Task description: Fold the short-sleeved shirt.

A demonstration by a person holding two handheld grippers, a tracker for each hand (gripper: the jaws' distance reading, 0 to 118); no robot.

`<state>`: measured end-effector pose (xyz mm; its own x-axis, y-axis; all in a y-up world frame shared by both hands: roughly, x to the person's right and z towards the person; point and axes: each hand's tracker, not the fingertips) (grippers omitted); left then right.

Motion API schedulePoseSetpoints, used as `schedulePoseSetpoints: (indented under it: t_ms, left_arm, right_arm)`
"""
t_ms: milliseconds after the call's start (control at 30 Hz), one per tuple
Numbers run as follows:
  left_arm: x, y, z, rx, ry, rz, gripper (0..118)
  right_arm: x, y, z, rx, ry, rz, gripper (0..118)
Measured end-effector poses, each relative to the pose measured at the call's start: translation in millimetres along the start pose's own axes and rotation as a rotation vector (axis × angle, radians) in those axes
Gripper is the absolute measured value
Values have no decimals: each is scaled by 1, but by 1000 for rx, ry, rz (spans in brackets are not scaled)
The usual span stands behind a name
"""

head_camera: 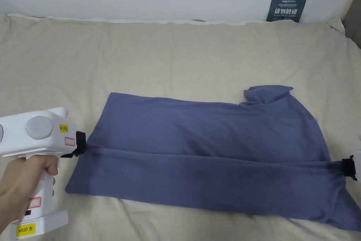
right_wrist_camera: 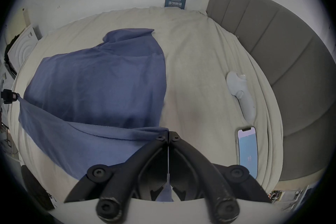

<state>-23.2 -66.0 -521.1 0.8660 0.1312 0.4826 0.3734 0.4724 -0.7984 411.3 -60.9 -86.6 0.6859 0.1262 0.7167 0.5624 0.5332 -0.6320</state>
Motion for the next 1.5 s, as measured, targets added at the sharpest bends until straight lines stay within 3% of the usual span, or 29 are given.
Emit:
schedulePoseSetpoints:
  t_ms: [100,133,167,200,233,267,300,400,467,500,533,600,667,700,767,800,833,867,967,1000,1100,1167,1200,1300,1333,1367,1400,1433,1500]
  left_arm:
    - [3,0,-17,-21,22,9,2]
    - [4,-2,-20,-22,36,18,8]
    - [3,-5,-19,-11,47,26,38]
    - [0,-8,-18,-3,48,32,99]
    - [-5,-12,-17,5,46,37,118]
    - [-2,-20,-9,28,42,26,113]
    - [-5,-24,-6,28,47,28,112]
    - [-29,-37,19,11,57,22,112]
    - [-41,-46,32,-8,65,14,103]
    - [-47,-57,39,-8,46,22,56]
    - [-50,-63,40,-22,2,19,0]
    - [-55,-74,42,-43,-12,32,0]
    - [-56,-80,43,-38,-28,34,0]
    - [-59,-80,45,-11,-41,28,17]
    - [-64,-70,28,6,-62,52,113]
    - [-64,-67,20,-27,-30,64,114]
    - [-62,-73,16,-112,32,53,111]
    - [-38,-74,23,-17,31,32,111]
    - [-13,-76,-3,-66,19,26,108]
    - [-37,-66,-1,-85,30,22,93]
    - [-26,-74,-3,-120,78,-1,67]
    - [-13,-84,18,-71,138,-56,21]
    - [-6,-87,25,-56,73,-56,5]
    - [-17,-76,23,-40,78,-51,5]
    - [-17,-75,23,-46,72,-49,4]
    - [-15,-77,23,-88,27,-20,4]
    - [-19,-73,19,-91,25,-4,4]
    - [-19,-73,19,-96,25,0,4]
    - [-17,-73,19,-86,22,1,4]
  right_arm:
    - [-4,5,-16,-32,-11,14,0]
    - [-4,6,-19,-48,-6,14,2]
    - [-5,4,-19,-58,-26,-10,19]
    - [-3,-1,-17,-41,-41,-40,72]
    - [1,-4,-16,-20,-12,-66,106]
    - [6,-11,-7,18,31,-108,117]
    - [9,-16,2,33,-2,-135,117]
    - [21,-42,20,3,66,-196,117]
    - [22,-61,31,-8,68,-198,99]
    - [26,-75,36,-3,90,-191,49]
    - [26,-83,38,-2,87,-182,0]
    - [28,-96,47,25,32,-187,0]
    - [33,-107,51,3,86,-193,0]
    - [37,-110,53,-6,81,-196,0]
    - [35,-113,53,-14,80,-198,0]
    - [40,-114,54,-19,83,-200,0]
    - [44,-114,55,-21,86,-202,0]
    - [48,-114,57,-21,87,-207,0]
    - [45,-113,55,-30,83,-201,0]
    - [48,-113,55,-29,80,-201,0]
    - [43,-112,53,-33,71,-195,0]
    - [40,-114,54,-30,70,-196,0]
    - [42,-114,56,-26,70,-198,0]
    - [46,-114,52,-24,71,-195,0]
    - [47,-113,51,-22,80,-197,2]
    - [49,-112,51,-5,104,-208,23]
    - [51,-111,50,15,139,-243,79]
    - [42,-113,44,-5,154,-255,112]
    - [41,-105,34,-29,169,-259,118]
